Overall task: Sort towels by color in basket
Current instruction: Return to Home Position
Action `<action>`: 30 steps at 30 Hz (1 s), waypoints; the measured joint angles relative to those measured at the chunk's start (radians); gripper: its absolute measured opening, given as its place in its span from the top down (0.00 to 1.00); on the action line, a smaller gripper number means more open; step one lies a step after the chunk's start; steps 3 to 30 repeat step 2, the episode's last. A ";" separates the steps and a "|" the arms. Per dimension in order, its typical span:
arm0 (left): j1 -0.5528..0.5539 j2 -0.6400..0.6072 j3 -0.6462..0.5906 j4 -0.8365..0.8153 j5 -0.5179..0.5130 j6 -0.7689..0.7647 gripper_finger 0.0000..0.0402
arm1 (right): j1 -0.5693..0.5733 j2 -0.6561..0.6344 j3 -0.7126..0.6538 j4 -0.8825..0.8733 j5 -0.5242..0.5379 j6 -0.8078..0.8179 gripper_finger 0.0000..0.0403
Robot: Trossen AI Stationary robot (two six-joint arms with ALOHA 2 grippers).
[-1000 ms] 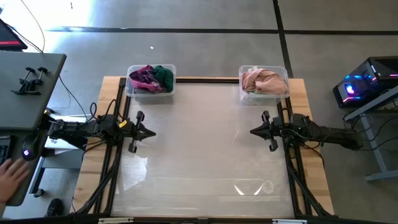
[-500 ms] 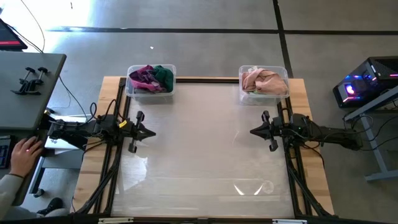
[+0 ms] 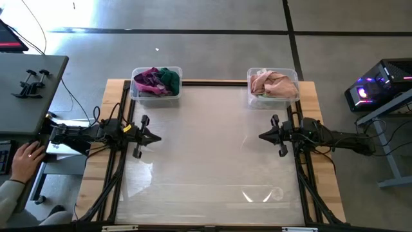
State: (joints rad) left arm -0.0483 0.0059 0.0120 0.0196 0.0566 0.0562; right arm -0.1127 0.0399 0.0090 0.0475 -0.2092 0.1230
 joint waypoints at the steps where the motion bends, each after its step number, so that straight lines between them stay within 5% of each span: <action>1: 0.000 0.000 0.000 0.000 0.000 0.000 1.00 | 0.000 0.000 0.000 0.000 0.000 0.000 1.00; 30: 0.000 0.000 0.000 0.000 0.000 0.000 1.00 | 0.000 0.000 0.000 0.000 0.000 0.000 1.00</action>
